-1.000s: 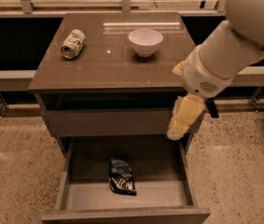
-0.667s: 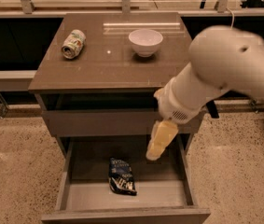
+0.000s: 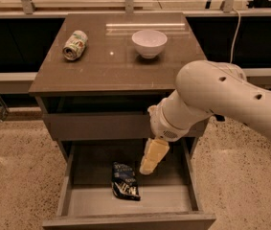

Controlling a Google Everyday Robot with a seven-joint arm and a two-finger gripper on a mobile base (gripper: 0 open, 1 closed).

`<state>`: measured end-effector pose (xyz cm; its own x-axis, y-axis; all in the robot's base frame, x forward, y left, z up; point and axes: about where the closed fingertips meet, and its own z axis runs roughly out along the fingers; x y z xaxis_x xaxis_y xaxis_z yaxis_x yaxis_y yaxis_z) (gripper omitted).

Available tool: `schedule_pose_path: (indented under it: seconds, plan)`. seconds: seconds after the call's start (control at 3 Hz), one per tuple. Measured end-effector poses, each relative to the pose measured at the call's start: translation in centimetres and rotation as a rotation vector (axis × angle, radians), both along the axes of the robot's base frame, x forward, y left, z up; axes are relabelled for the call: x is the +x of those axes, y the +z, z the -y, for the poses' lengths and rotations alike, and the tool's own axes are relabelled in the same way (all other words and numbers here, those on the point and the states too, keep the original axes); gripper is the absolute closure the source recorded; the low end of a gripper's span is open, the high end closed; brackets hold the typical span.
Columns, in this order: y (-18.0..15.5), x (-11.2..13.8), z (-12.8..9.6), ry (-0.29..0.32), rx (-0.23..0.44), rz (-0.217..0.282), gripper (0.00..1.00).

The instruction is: Pick blue chip bag from middle drawer and place on counter

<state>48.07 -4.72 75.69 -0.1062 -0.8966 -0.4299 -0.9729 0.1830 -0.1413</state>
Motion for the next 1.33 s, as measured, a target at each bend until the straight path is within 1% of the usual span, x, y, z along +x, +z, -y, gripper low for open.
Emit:
schedule_pose_path:
  seconds: [0.33,0.67,1.0,1.33]
  plan:
    - [-3.1,0.5,-2.3,0.071,0.047,-0.007,0.00]
    - [-10.2,1.3,-5.0,0.158,0.150,0.013,0.00]
    - [-16.4,2.0,-6.8,0.212,0.199,0.037,0.00]
    - [-23.6,2.4,-7.9,0.236,0.242,0.006,0.00]
